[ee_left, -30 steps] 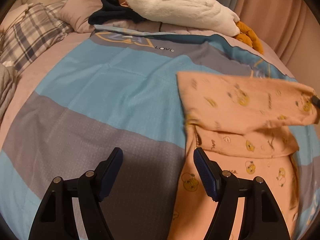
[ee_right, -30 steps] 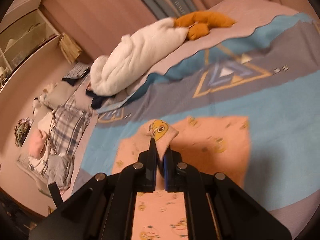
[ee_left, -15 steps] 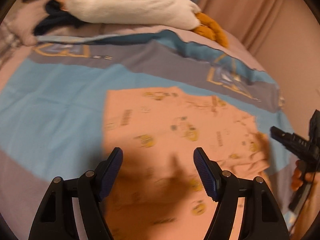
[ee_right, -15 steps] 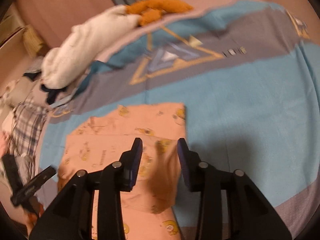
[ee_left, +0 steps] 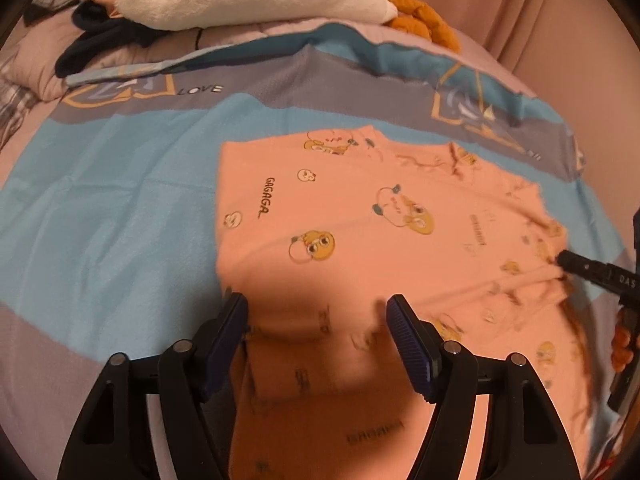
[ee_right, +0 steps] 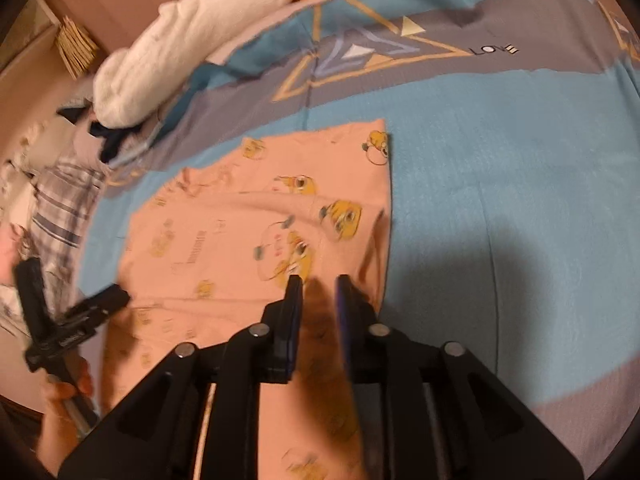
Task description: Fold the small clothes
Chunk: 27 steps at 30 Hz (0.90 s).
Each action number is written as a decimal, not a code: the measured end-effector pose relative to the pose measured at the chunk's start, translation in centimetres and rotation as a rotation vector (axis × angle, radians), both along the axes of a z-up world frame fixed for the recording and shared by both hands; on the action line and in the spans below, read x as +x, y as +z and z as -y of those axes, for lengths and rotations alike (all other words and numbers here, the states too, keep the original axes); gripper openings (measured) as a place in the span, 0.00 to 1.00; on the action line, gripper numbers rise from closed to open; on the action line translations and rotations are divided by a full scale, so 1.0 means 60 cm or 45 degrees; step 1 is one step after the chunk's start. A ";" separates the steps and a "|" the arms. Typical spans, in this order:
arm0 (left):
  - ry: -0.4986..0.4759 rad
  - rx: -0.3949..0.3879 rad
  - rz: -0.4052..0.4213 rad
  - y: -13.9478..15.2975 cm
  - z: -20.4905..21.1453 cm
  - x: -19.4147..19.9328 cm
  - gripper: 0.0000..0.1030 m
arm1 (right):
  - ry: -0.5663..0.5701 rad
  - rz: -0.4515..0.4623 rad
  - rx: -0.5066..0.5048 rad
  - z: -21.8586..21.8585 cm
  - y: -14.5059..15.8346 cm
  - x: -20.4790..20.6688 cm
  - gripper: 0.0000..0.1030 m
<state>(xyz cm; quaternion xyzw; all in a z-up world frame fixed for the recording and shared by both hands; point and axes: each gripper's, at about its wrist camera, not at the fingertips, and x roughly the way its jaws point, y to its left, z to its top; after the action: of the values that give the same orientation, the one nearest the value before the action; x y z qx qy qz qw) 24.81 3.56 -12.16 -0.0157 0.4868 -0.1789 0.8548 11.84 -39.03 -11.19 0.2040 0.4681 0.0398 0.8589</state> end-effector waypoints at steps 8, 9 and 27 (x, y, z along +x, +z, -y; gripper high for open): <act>0.057 -0.156 -0.090 0.016 -0.099 -0.124 0.72 | 0.030 0.056 0.067 0.005 0.038 -0.153 0.46; 0.064 -0.173 -0.109 0.013 -0.113 -0.143 0.72 | 0.025 0.047 0.078 0.007 0.035 -0.173 0.47; 0.028 -0.438 -0.260 -0.022 -0.150 -0.302 0.80 | 0.043 -0.095 0.253 -0.007 -0.038 -0.363 0.54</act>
<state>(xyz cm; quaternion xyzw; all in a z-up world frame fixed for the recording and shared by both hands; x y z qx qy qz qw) 6.71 12.53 -13.47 -0.1849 0.5330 -0.2474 0.7877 -9.94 -38.63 -13.49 0.2817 0.4968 0.0929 0.8156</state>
